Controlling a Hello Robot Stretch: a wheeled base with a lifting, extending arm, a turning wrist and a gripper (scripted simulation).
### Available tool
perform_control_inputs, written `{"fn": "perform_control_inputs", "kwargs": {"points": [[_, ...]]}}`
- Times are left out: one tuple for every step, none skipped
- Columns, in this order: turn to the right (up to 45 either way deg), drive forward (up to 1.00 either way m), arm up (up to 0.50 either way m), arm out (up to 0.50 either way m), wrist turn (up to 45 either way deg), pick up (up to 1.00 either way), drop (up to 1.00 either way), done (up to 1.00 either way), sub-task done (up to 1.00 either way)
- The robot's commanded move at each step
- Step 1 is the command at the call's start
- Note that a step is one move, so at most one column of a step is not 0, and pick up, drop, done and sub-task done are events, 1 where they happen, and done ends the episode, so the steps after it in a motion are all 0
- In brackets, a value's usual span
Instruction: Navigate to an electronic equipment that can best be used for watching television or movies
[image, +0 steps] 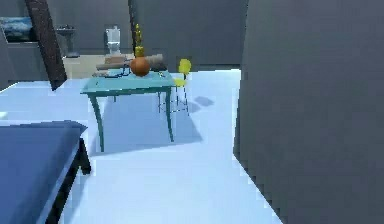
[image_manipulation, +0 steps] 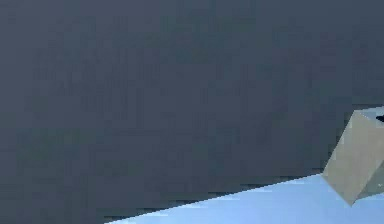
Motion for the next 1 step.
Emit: {"fn": "perform_control_inputs", "kwargs": {"points": [[0.0, 1.0, 0.0, 0.0, 0.0, 0.0, 0.0, 0.0, 0.0]]}}
